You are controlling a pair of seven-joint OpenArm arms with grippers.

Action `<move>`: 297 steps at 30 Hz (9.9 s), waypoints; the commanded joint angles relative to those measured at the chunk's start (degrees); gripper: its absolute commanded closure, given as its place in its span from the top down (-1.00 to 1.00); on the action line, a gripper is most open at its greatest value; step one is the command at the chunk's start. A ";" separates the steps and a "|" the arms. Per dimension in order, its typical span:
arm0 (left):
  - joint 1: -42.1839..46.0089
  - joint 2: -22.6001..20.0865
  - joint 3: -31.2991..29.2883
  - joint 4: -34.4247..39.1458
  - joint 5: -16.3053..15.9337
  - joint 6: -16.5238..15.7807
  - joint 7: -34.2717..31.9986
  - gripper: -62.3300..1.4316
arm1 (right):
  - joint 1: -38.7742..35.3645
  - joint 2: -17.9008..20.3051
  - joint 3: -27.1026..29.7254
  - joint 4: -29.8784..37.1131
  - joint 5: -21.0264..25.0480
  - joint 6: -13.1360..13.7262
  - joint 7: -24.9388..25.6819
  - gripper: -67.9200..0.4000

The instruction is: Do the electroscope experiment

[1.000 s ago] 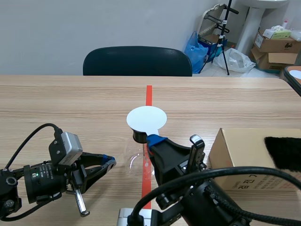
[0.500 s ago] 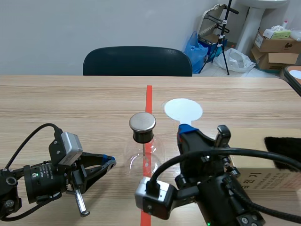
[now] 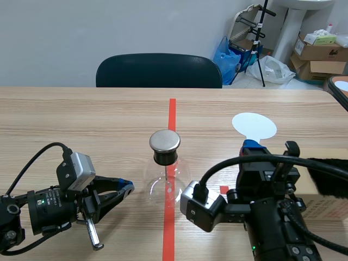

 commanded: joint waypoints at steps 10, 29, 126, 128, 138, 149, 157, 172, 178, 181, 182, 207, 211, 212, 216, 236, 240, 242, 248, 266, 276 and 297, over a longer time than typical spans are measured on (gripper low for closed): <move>-0.04 -0.04 -0.59 1.18 -0.57 -0.11 -0.83 -0.86 | 0.68 0.61 0.20 1.29 -0.04 -0.63 2.71 -0.94; -0.04 -0.04 -0.59 1.18 -0.57 -0.11 -0.83 -0.86 | 0.68 0.59 0.20 1.29 -0.04 -0.63 29.79 -0.94; -0.04 -0.02 -0.59 1.18 -0.57 -0.11 -0.85 -0.86 | 0.66 0.59 0.20 1.29 -0.04 -0.61 1.53 -0.94; -0.04 -0.02 -0.59 1.18 -0.57 -0.11 -0.85 -0.86 | 0.66 0.59 0.20 1.29 -0.04 -0.61 1.55 -0.94; -0.04 -0.02 -0.59 1.18 -0.57 -0.11 -0.85 -0.86 | 0.66 0.59 0.20 1.29 -0.04 -0.61 1.55 -0.94; -0.04 -0.02 -0.59 1.18 -0.57 -0.11 -0.85 -0.86 | 0.66 0.59 0.20 1.29 -0.04 -0.61 1.55 -0.94; -0.04 -0.02 -0.59 1.18 -0.57 -0.11 -0.85 -0.86 | 0.66 0.59 0.20 1.29 -0.04 -0.61 1.55 -0.94; -0.04 -0.02 -0.59 1.18 -0.57 -0.11 -0.85 -0.86 | 0.66 0.59 0.20 1.29 -0.04 -0.61 1.55 -0.94; -0.04 -0.02 -0.59 1.18 -0.57 -0.11 -0.85 -0.86 | 0.66 0.59 0.20 1.29 -0.04 -0.61 1.55 -0.94; -0.04 -0.02 -0.59 1.18 -0.57 -0.11 -0.85 -0.86 | 0.66 0.59 0.20 1.29 -0.04 -0.61 1.55 -0.94; -0.04 -0.02 -0.59 1.18 -0.57 -0.11 -0.85 -0.86 | 0.66 0.59 0.20 1.29 -0.04 -0.61 1.55 -0.94; -0.04 -0.02 -0.59 1.18 -0.57 -0.11 -0.85 -0.86 | 0.66 0.59 0.15 1.29 -0.04 -0.61 1.57 -0.94; -0.04 -0.02 -0.59 1.18 -0.57 -0.11 -0.85 -0.86 | 0.66 0.59 0.15 1.29 -0.04 -0.61 1.57 -0.94; -0.04 -0.02 -0.59 1.18 -0.57 -0.11 -0.85 -0.86 | 0.66 0.59 0.15 1.29 -0.04 -0.61 1.57 -0.94; -0.04 -0.02 -0.59 1.18 -0.57 -0.11 -0.85 -0.86 | 0.66 0.59 0.15 1.29 -0.04 -0.61 1.57 -0.94; 0.02 -0.59 -0.59 1.18 -0.61 -0.15 -1.36 -0.86 | 0.68 0.55 0.15 1.29 -0.04 -0.66 1.75 -0.94; 0.15 -1.11 -0.59 1.20 -0.81 -0.15 -2.12 -0.86 | 0.63 0.57 0.15 1.29 -0.04 -0.74 2.21 -0.94; 0.15 -1.16 -0.59 1.20 -0.81 -0.15 -2.12 -0.86 | 0.63 0.42 0.17 1.29 -0.04 -1.38 2.38 -0.94; 0.61 -1.18 -0.70 1.20 -0.81 -0.13 -2.16 -0.86 | -2.49 -0.90 2.82 2.43 -0.04 -3.10 3.54 -0.94; 12.68 -23.10 -2.32 22.91 -6.32 -7.74 -7.45 -0.53 | -16.68 -3.21 20.52 4.81 7.98 -13.86 30.10 -0.93; 24.17 -42.75 -4.74 37.83 -17.35 -14.14 -14.49 0.59 | -15.21 -4.00 28.52 0.37 17.29 -13.86 43.85 -0.93; 34.80 -50.47 -4.72 42.03 -23.37 0.81 -30.60 0.63 | -11.54 -5.90 31.89 -9.40 19.39 -13.86 50.88 -0.93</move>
